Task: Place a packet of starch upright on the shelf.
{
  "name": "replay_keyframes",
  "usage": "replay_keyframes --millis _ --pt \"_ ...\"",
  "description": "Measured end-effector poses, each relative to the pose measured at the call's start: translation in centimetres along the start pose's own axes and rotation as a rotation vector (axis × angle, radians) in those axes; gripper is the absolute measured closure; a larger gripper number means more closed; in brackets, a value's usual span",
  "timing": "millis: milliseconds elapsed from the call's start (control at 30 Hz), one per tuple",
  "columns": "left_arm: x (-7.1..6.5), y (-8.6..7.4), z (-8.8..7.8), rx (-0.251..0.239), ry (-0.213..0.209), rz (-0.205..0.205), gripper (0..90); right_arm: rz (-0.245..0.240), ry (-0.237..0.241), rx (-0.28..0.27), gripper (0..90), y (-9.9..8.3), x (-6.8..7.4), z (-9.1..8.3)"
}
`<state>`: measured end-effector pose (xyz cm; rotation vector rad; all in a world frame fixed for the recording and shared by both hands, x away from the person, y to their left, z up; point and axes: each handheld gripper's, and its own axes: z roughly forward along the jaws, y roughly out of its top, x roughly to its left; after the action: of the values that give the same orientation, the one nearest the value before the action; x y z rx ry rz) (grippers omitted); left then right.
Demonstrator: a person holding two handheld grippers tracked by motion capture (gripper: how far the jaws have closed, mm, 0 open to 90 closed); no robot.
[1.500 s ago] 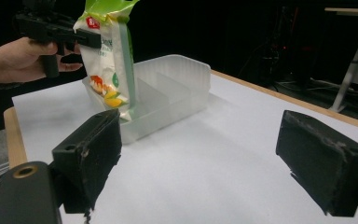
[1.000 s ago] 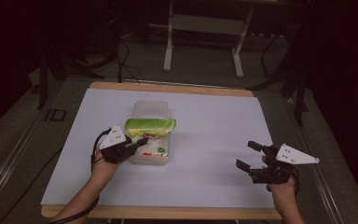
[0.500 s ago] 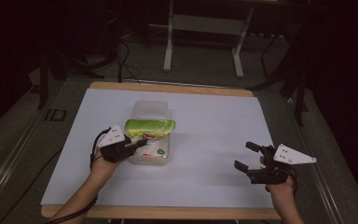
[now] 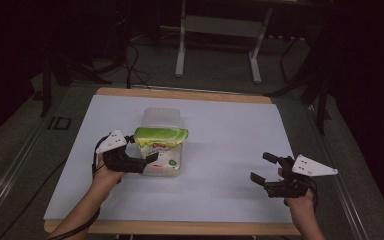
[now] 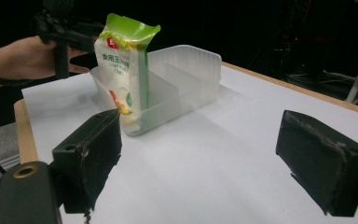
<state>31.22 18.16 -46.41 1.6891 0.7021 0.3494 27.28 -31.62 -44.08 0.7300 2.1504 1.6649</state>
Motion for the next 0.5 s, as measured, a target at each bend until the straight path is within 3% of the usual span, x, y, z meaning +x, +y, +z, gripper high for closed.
replay_keyframes --millis 100,233,367,500 --pt "-0.2 0.1 -0.6 -0.016 0.033 -0.004 1.6 0.004 0.003 -0.001 13.9 -0.1 0.0 0.1" --pt "-0.5 0.1 -1.4 0.011 0.051 0.011 1.6 0.005 -0.003 -0.015 13.8 -0.3 0.1 0.0" --pt "-0.7 -0.1 -2.3 0.009 0.120 0.030 1.6 0.005 -0.031 -0.020 13.6 -0.5 0.0 0.0" --pt "-0.8 -0.5 -2.9 0.029 0.120 0.009 0.9 0.005 -0.029 -0.009 13.6 -0.7 0.0 0.0"
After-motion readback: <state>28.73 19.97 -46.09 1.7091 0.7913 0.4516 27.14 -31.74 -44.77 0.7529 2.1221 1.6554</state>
